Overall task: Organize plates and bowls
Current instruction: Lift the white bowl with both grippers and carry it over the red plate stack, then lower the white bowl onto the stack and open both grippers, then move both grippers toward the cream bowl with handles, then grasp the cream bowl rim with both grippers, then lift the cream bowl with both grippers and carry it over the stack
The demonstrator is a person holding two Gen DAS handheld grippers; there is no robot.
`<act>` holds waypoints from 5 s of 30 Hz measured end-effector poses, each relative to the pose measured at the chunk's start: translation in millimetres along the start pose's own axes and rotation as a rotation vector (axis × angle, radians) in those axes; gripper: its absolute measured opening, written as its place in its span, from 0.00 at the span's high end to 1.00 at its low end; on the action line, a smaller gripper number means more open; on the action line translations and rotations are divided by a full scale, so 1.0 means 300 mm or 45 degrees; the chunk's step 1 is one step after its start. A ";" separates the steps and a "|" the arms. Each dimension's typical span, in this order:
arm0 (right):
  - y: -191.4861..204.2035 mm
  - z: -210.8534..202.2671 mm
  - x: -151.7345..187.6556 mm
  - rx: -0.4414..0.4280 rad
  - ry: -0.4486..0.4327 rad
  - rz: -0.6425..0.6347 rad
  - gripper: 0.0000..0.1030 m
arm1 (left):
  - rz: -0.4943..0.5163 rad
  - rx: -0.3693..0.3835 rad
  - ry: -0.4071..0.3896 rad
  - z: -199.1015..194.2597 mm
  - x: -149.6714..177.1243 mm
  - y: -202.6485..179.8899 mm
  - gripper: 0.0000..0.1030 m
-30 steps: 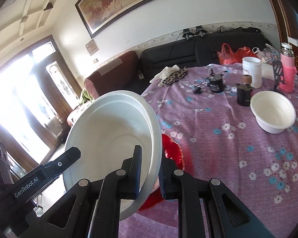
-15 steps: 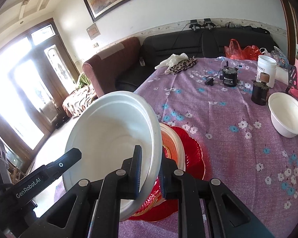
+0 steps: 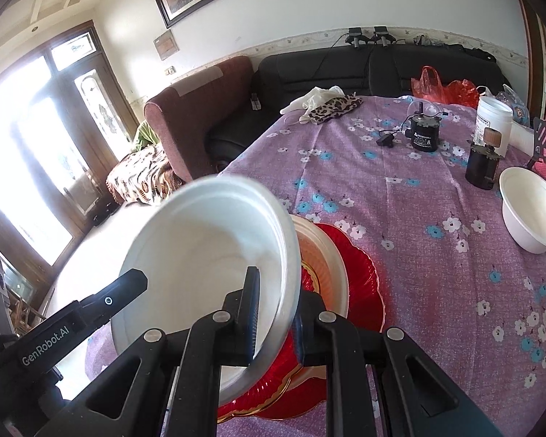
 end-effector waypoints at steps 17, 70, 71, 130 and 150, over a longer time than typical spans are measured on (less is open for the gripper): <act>-0.020 -0.086 -0.009 -0.010 -0.105 0.052 0.43 | 0.112 -0.131 -0.177 -0.123 -0.006 -0.052 0.20; -1.326 -0.680 0.267 0.475 -0.308 0.771 0.34 | 0.774 0.085 0.122 0.031 0.451 -0.835 0.15; -1.349 -0.676 0.267 0.481 -0.300 0.786 0.34 | 0.776 0.099 0.138 0.043 0.456 -0.851 0.15; -1.640 -0.353 0.267 0.412 -0.107 0.864 0.65 | 0.918 0.274 0.708 0.797 0.833 -1.442 0.83; -1.513 -0.406 0.221 0.288 -0.237 0.779 0.83 | 0.901 0.267 0.557 0.632 0.735 -1.343 0.83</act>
Point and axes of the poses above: each gripper's, at about its wrist camera, not at the fingertips, and z roughly the way its jaws point, y to its left, x to its underside, the point moved 3 cm from there along z, roughly the way its jaws point, and after that the axes turned 4 degrees about x, right-handed, at the moved point
